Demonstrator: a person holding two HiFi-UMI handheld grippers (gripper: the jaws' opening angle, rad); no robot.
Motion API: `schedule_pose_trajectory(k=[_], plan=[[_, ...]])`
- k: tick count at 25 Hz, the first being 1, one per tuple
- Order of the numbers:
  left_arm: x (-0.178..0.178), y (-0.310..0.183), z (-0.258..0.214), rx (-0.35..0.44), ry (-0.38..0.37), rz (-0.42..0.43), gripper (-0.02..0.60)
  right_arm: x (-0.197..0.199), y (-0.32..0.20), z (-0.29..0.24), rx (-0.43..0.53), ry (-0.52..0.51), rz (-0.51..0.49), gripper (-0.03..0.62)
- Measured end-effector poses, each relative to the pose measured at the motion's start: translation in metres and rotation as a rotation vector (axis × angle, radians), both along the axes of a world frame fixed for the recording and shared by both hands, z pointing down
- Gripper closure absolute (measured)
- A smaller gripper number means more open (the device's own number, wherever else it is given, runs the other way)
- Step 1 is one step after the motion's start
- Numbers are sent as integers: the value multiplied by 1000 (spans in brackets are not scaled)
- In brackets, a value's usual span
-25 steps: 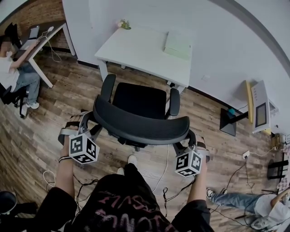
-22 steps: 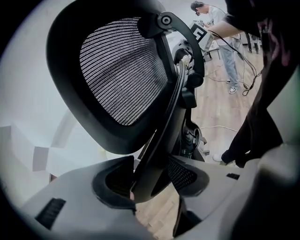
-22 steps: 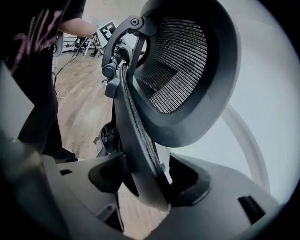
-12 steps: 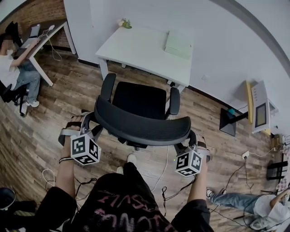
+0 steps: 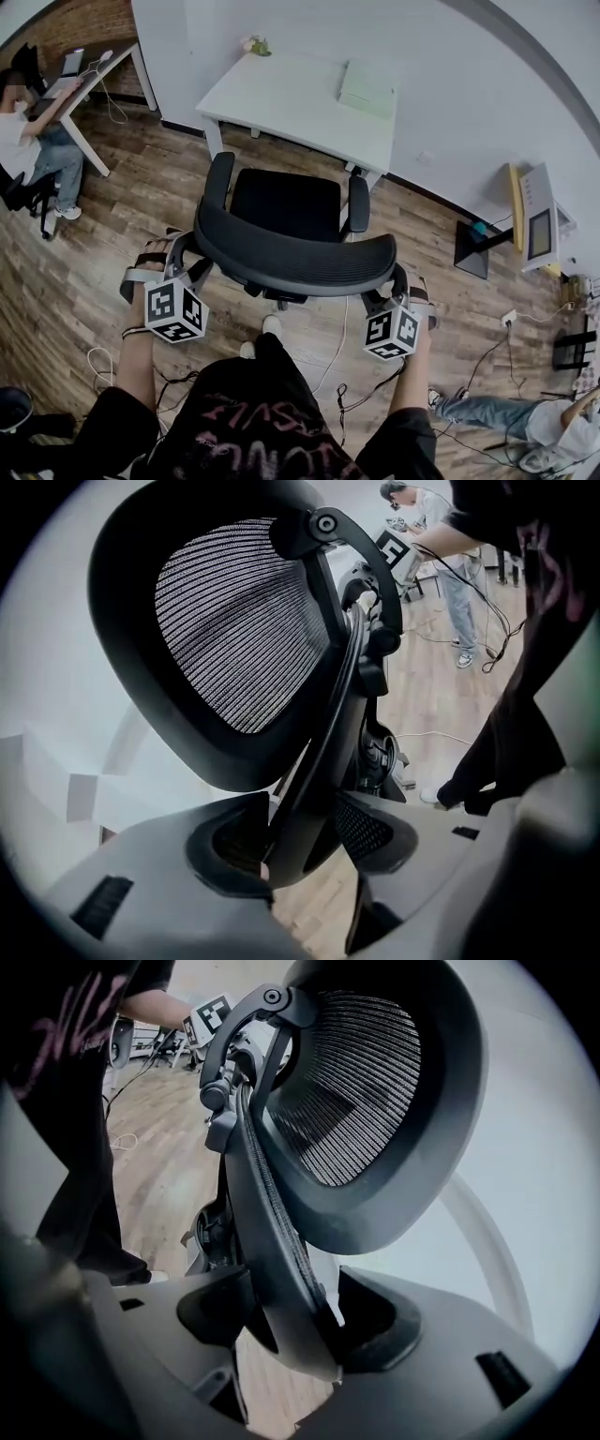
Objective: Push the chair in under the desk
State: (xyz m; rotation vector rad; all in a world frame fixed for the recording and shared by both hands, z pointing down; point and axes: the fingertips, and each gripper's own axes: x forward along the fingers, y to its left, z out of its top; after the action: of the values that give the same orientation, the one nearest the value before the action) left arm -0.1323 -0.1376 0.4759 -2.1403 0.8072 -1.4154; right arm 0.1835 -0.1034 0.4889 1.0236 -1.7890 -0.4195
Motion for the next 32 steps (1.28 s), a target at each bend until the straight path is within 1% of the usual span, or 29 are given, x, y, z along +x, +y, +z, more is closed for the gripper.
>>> schedule_pose_trajectory(k=[3, 8, 12, 18, 22, 26, 32], plan=[[1, 3, 1, -28, -18, 2, 354, 1, 0, 1, -2, 5, -5, 322], [2, 3, -1, -26, -18, 1, 356, 2, -2, 0, -22, 22, 9, 322], [2, 6, -1, -45, -33, 11, 362, 1, -2, 1, -22, 29, 14, 324], [4, 15, -2, -50, -10, 22, 367, 5, -2, 2, -15, 35, 25, 322], [2, 9, -2, -44, 20, 34, 360, 3, -5, 1, -12, 41, 49, 319], [-1, 2, -2, -34, 6, 20, 353, 0, -7, 0, -3, 37, 51, 318], [-1, -15, 0, -57, -6, 17, 353, 0, -21, 1, 6, 34, 53, 318]])
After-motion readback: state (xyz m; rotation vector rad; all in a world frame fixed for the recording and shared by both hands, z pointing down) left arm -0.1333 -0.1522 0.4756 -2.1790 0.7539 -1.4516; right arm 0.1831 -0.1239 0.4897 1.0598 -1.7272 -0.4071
